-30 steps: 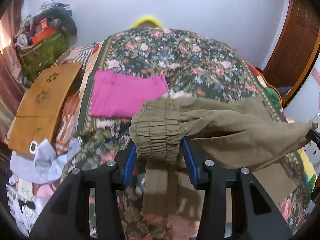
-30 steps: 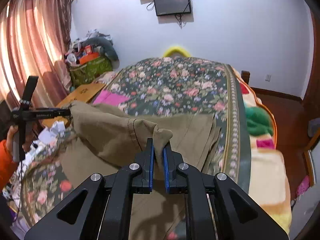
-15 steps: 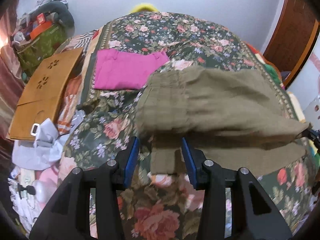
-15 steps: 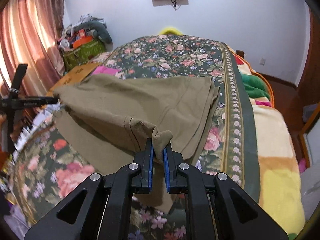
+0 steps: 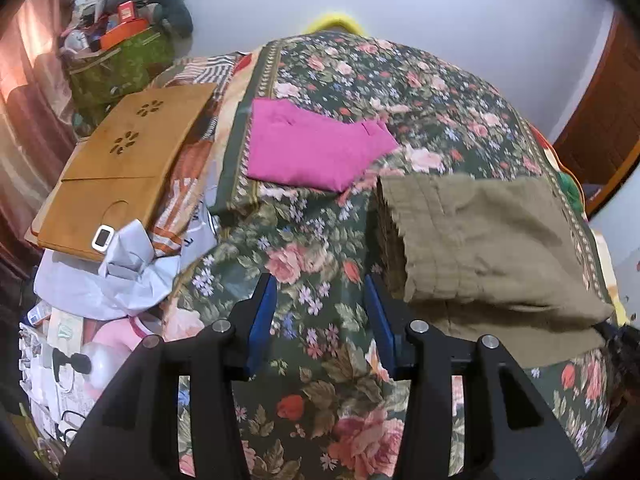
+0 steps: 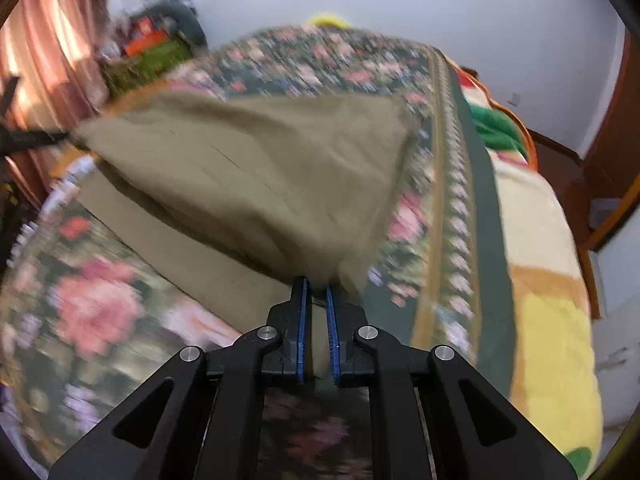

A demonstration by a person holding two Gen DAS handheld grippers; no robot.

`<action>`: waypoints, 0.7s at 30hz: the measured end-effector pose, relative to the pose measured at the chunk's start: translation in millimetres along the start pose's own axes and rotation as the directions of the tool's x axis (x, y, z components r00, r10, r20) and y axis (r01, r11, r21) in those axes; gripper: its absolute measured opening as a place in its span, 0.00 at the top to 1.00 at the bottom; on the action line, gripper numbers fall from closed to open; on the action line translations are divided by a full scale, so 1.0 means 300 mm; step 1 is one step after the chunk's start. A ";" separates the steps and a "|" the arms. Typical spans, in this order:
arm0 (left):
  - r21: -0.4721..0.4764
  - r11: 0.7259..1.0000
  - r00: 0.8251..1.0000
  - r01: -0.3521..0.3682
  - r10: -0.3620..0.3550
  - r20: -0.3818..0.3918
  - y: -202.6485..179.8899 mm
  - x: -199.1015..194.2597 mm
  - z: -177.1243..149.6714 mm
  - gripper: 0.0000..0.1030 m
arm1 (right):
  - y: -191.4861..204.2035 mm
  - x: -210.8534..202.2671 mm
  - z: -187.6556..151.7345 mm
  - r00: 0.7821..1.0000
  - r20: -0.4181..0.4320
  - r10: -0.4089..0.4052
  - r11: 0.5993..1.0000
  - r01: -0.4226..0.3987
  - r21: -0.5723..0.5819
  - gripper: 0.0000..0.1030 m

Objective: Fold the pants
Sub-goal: 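Lift both tools and fold the pants in half, laying the held edges down, then open both tools and release the folded pants onto the bed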

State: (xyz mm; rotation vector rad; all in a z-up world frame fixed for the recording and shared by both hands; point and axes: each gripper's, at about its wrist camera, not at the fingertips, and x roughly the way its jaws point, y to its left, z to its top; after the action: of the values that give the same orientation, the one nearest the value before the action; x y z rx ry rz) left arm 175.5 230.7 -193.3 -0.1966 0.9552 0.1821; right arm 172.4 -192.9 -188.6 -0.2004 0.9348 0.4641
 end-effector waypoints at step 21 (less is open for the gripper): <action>0.304 0.952 0.999 0.014 -0.029 0.044 -0.374 -0.075 -0.056 0.02 | 0.081 -0.178 0.156 0.975 0.142 0.174 0.985 -0.169 -0.044 0.28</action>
State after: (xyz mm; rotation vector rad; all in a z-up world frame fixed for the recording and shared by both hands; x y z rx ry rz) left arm 176.4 116.6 -174.6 0.0811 0.9198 0.0173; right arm 167.9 -170.2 -117.3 -0.1128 0.8053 0.6449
